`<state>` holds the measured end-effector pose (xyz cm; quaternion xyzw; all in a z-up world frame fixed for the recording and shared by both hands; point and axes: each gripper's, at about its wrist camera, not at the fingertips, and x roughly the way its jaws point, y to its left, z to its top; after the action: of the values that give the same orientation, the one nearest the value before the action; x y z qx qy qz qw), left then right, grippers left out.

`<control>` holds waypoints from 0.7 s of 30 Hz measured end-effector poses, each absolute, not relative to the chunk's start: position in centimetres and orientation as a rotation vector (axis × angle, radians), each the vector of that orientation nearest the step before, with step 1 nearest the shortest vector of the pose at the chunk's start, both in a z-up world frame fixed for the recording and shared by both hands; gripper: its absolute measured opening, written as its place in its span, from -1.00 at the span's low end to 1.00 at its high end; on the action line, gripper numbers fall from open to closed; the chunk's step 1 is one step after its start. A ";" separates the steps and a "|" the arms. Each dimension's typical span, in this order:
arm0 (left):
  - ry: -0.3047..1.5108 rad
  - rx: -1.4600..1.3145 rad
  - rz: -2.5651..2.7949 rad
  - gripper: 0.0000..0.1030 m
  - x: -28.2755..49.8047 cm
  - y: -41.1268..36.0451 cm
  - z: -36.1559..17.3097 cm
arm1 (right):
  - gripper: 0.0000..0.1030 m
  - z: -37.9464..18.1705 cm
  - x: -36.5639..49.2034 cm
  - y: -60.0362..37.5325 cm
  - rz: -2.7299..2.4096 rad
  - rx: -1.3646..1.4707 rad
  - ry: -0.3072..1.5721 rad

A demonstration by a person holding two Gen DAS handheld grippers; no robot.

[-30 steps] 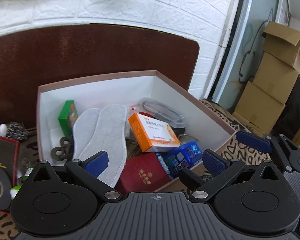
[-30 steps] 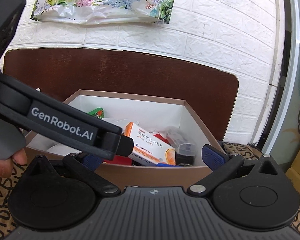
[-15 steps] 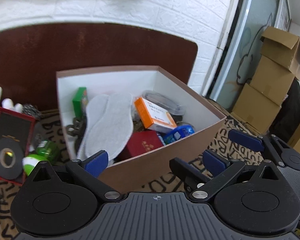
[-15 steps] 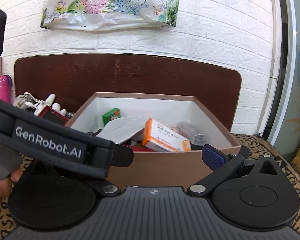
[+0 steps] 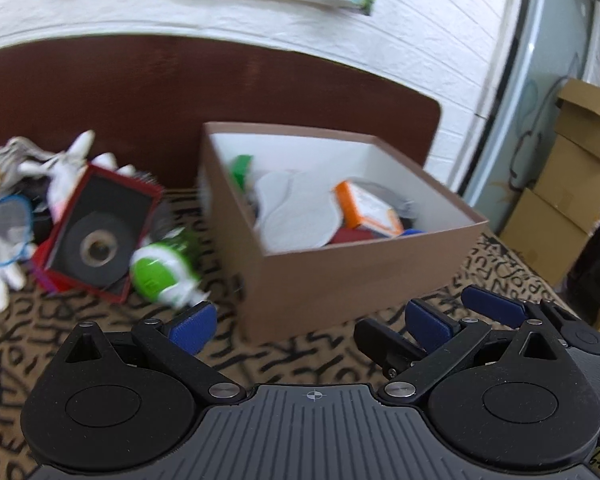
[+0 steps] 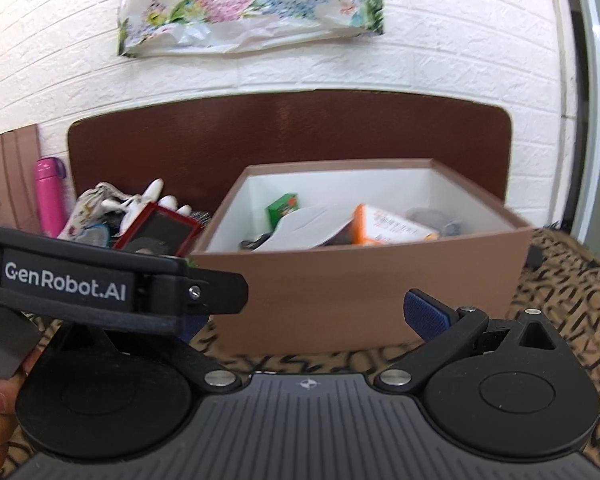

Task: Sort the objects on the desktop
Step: 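Withdraw the left tool from the box toward the blue mesh net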

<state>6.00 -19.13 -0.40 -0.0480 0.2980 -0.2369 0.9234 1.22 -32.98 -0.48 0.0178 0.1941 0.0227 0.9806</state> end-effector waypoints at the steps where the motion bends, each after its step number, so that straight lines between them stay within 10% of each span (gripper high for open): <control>1: 0.619 -0.106 -0.474 1.00 5.9 -18.5 -0.6 | 0.99 -0.8 1.2 -32.5 0.056 0.038 0.400; 21: 0.657 -0.319 -0.236 1.00 6.8 -4.2 -4.8 | 0.97 -4.0 4.4 -21.2 0.317 -0.038 0.504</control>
<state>6.79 -4.17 -4.80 -0.1558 0.3203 -0.1151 0.9273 4.37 -21.21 -4.00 -0.0187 0.2481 0.1563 0.9559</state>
